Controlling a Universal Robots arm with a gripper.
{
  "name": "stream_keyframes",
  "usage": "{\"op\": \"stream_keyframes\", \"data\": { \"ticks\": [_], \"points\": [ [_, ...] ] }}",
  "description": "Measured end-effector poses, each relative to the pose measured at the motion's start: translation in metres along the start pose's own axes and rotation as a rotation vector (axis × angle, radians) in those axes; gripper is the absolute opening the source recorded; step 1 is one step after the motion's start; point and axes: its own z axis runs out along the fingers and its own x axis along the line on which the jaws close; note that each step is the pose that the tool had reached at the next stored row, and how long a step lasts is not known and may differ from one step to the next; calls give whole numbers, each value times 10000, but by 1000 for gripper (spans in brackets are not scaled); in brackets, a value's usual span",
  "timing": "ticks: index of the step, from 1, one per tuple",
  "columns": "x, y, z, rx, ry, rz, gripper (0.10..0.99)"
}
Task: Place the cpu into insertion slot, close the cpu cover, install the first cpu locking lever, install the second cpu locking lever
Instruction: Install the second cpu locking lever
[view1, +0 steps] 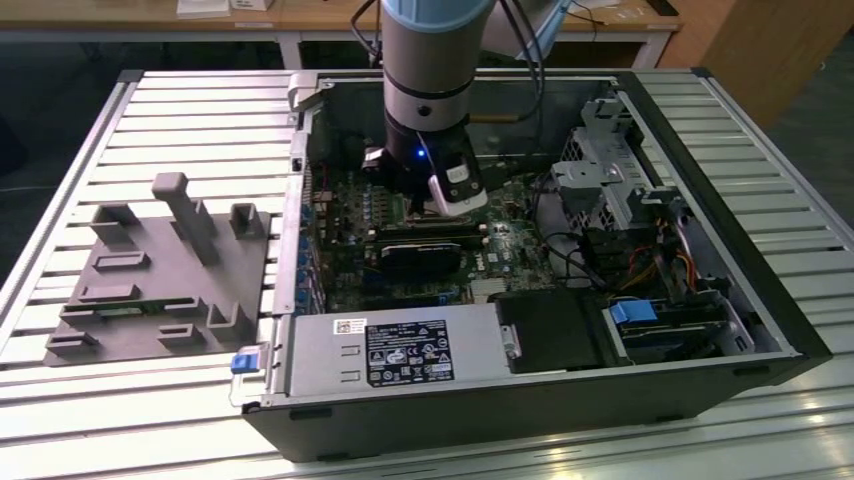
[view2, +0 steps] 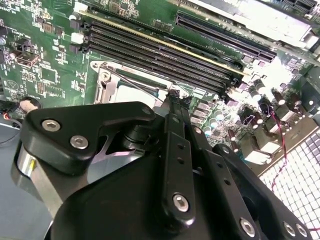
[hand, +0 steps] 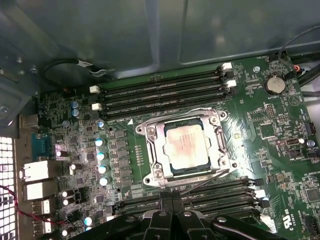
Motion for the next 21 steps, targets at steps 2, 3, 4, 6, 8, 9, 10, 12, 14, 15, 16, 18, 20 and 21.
{"op": "stream_keyframes", "data": {
  "ticks": [2, 3, 4, 6, 8, 9, 10, 12, 14, 15, 16, 18, 20, 21],
  "points": [
    [0, -3, 9, 5, 2, 0, 102],
    [0, -4, 15, 4, 1, -1, 102],
    [0, -5, 19, 5, 2, 0, 102],
    [0, -6, 26, 6, 2, 0, 102],
    [0, -8, 33, 6, 2, 0, 102],
    [0, -8, 35, 8, 2, 1, 102],
    [0, -9, 37, 7, 2, 0, 102],
    [0, -9, 38, 5, 1, 1, 102],
    [0, -9, 42, 3, 1, 0, 102],
    [-1, -10, 46, 1, 0, 0, 102],
    [-1, -10, 48, 4, 1, 0, 102],
    [-1, -12, 53, 5, 2, 0, 102],
    [-1, -12, 56, 6, 2, 0, 102],
    [-1, -13, 59, 5, 1, 0, 102]
  ]
}}
